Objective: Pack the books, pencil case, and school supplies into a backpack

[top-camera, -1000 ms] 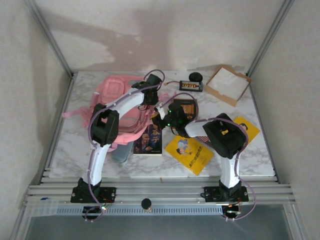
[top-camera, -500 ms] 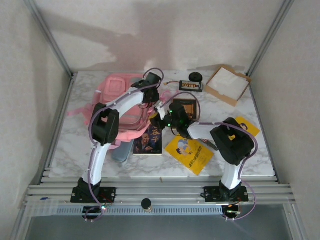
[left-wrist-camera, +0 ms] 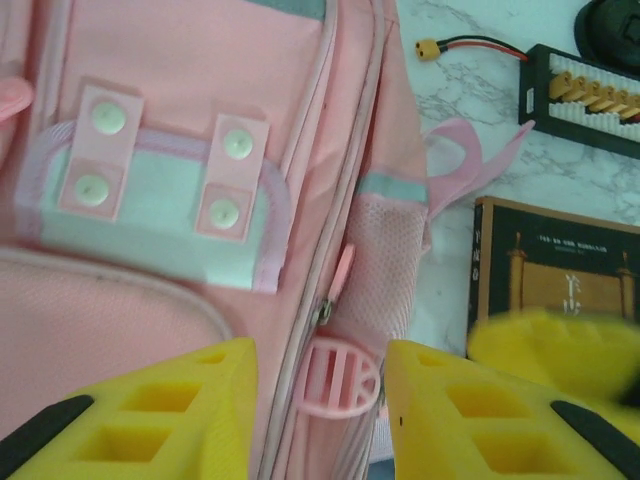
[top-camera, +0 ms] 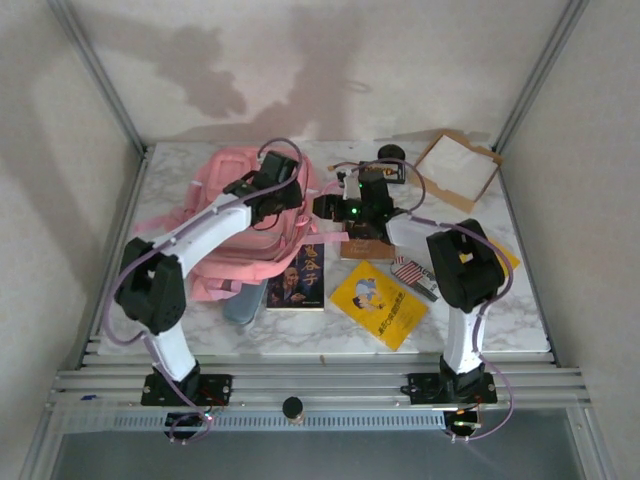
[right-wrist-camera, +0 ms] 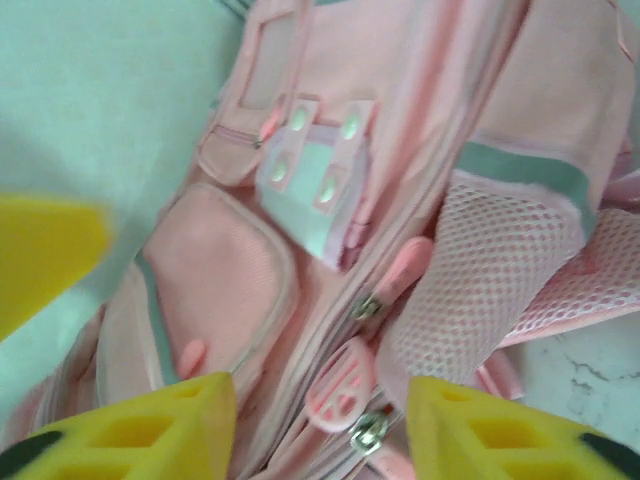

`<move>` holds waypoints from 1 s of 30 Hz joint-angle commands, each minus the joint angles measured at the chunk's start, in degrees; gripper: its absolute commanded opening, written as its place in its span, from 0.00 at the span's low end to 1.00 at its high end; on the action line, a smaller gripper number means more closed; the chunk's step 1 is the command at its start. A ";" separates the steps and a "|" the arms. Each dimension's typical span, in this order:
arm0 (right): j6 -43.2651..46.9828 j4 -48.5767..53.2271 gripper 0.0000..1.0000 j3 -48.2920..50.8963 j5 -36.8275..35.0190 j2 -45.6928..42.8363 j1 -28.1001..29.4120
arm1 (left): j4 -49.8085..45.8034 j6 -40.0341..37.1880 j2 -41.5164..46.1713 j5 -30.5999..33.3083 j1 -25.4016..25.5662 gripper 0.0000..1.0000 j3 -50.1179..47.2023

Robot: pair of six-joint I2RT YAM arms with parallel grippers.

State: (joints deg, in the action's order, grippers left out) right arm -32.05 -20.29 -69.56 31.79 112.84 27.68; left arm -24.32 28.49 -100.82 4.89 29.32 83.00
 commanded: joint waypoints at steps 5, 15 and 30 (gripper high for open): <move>-12.52 8.09 0.62 -8.88 -0.12 7.51 -1.48 | 2.48 6.38 9.46 1.62 7.64 0.37 -12.66; -14.12 11.71 0.55 -18.93 0.38 15.92 -1.36 | 10.43 15.44 15.22 -1.30 15.86 0.35 -28.71; -14.38 11.90 0.10 -25.34 0.38 19.32 -1.40 | 7.93 12.09 7.92 7.08 12.68 0.33 -30.79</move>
State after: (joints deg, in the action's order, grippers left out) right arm -46.19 -7.64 -92.27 31.70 131.17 26.24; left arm -14.74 41.36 -92.38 7.33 43.97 53.47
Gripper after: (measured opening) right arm 0.140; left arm 0.333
